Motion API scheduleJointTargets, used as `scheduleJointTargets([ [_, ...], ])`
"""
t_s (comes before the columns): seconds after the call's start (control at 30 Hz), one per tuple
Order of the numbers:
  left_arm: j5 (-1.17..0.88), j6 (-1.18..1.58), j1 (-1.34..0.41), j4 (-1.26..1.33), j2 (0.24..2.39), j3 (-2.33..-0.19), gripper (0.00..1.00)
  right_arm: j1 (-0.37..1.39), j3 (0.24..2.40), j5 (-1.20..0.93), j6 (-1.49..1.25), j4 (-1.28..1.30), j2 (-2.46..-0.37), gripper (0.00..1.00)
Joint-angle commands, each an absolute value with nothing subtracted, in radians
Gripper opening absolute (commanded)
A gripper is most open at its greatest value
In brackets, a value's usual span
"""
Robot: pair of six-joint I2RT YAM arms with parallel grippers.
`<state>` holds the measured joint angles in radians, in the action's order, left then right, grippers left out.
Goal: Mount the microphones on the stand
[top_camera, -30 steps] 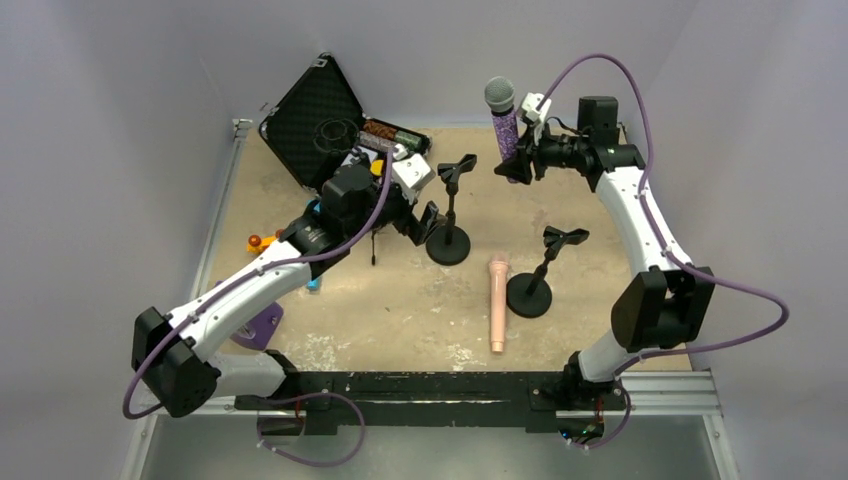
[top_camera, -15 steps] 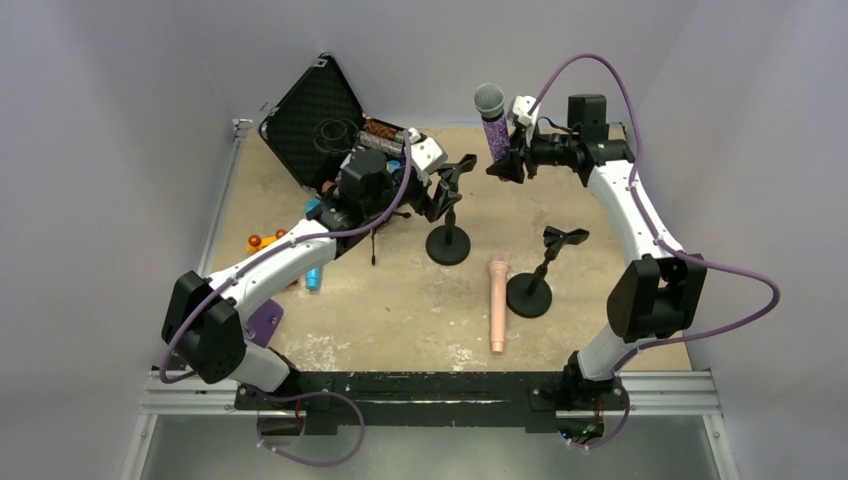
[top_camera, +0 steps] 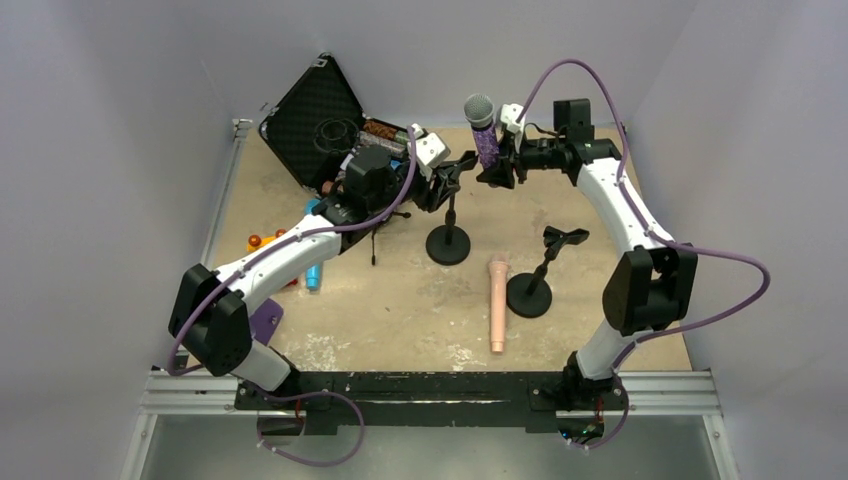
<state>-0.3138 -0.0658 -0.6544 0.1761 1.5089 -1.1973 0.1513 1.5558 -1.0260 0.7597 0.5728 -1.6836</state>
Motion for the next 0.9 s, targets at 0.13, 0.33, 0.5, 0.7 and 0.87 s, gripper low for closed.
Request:
scheduleJointTargets([
  [0.13,-0.343,-0.046,-0.649,0.256,1.512,-1.240,0.00,0.163,1.592,-1.084,0.792,0.573,-1.697,0.00],
  [0.33,-0.381,0.005,-0.646,0.307,1.485,-1.189,0.00,0.163,1.616,-1.137,0.805,0.596,-1.727,0.00],
  [0.5,-0.389,0.054,-0.643,0.308,1.476,-1.173,0.28,0.163,1.637,-1.159,0.790,0.595,-1.742,0.00],
  [0.7,-0.366,0.062,-0.643,0.309,1.469,-1.175,0.74,0.163,1.643,-1.170,0.774,0.588,-1.750,0.00],
  [0.87,-0.354,0.040,-0.642,0.277,1.474,-1.206,0.79,0.161,1.648,-1.186,0.767,0.594,-1.753,0.00],
])
